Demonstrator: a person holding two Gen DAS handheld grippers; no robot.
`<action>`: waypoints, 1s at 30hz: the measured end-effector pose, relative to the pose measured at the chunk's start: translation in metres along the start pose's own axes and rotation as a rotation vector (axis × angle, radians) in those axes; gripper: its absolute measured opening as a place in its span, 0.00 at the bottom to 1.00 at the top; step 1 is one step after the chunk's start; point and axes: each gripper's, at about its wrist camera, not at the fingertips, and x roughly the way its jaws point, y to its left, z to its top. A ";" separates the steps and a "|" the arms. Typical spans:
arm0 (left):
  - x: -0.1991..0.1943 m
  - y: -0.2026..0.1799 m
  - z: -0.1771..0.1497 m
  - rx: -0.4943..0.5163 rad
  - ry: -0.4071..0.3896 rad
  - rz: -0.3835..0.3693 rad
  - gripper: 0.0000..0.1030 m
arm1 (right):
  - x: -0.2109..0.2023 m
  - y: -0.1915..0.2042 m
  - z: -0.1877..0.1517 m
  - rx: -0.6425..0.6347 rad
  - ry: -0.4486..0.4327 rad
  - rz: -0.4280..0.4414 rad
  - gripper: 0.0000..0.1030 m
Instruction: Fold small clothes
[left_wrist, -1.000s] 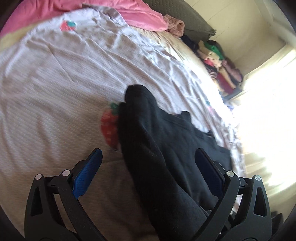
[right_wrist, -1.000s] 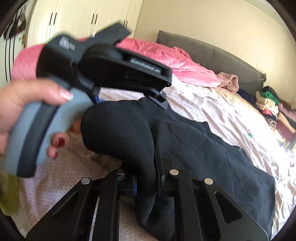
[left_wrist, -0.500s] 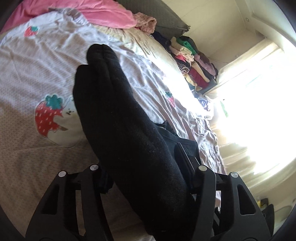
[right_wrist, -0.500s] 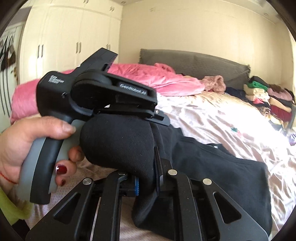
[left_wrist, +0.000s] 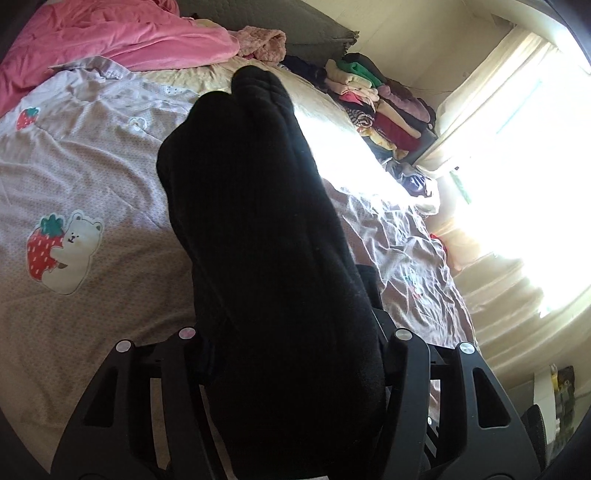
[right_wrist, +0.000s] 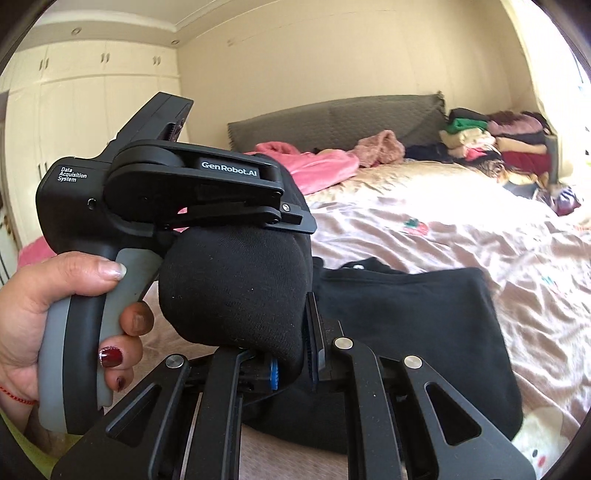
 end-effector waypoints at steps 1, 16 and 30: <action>0.002 -0.002 -0.002 0.001 0.007 0.001 0.48 | -0.004 -0.004 -0.001 0.009 -0.004 -0.006 0.10; 0.059 -0.051 -0.025 0.087 0.073 0.045 0.60 | -0.020 -0.072 -0.028 0.172 0.040 -0.075 0.10; 0.035 -0.046 -0.041 0.112 0.044 -0.015 0.86 | -0.022 -0.108 -0.051 0.425 0.140 -0.022 0.31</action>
